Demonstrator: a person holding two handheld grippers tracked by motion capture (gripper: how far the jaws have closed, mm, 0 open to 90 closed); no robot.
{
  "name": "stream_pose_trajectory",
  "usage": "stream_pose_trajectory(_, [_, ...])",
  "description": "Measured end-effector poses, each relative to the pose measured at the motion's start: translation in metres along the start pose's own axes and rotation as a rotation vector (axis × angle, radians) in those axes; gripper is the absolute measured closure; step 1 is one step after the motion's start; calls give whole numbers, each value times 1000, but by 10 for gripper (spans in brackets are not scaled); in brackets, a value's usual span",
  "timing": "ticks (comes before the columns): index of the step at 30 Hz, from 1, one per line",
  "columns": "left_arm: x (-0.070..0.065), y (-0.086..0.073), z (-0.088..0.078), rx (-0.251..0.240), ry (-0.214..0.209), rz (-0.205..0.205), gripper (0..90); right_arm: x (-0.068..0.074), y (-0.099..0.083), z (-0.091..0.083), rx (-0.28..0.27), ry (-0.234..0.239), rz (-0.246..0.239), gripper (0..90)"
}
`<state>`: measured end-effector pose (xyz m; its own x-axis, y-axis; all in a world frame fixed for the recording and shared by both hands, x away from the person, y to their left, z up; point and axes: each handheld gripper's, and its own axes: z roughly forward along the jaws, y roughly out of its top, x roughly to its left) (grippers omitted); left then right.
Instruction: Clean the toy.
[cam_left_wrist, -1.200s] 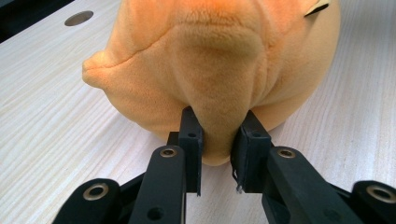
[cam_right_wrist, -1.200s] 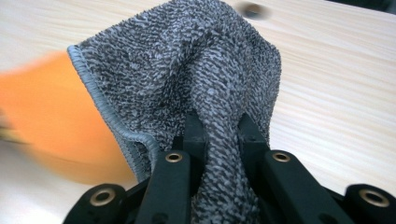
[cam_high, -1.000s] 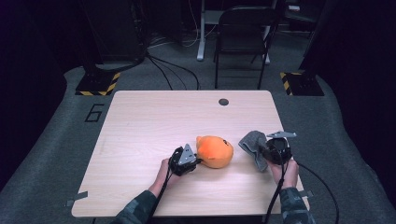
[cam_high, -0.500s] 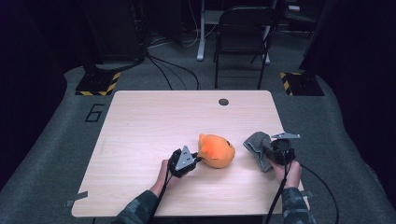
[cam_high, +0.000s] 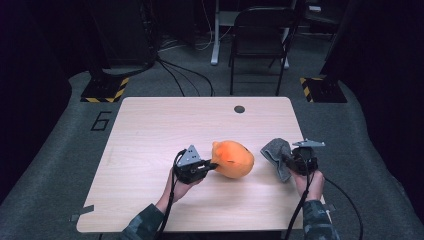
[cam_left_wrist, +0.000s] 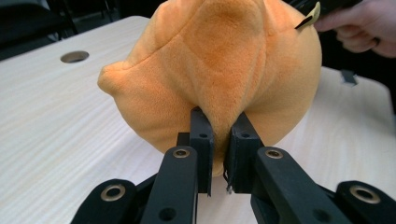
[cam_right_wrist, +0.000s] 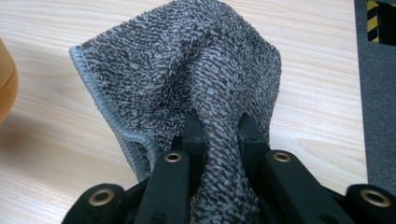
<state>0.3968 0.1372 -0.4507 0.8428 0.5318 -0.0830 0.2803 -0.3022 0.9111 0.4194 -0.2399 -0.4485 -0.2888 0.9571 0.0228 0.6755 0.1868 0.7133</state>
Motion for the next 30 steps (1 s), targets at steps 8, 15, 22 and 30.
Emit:
stream_pose_trajectory(8, [8, -1, 2, 38, -68, -233, 827, 8, 3, 0, 4, 10, -17, 782])
stream_pose_trajectory(15, [21, -21, 21, 104, -84, -335, 825, 22, 17, -18, -30, 9, -64, 782])
stream_pose_trajectory(22, [24, -26, 23, 101, -84, -354, 819, 96, 44, -44, -92, 93, -245, 782])
stream_pose_trajectory(30, [24, -28, 22, 99, -82, -347, 819, 167, 50, -23, -49, 174, -384, 782])
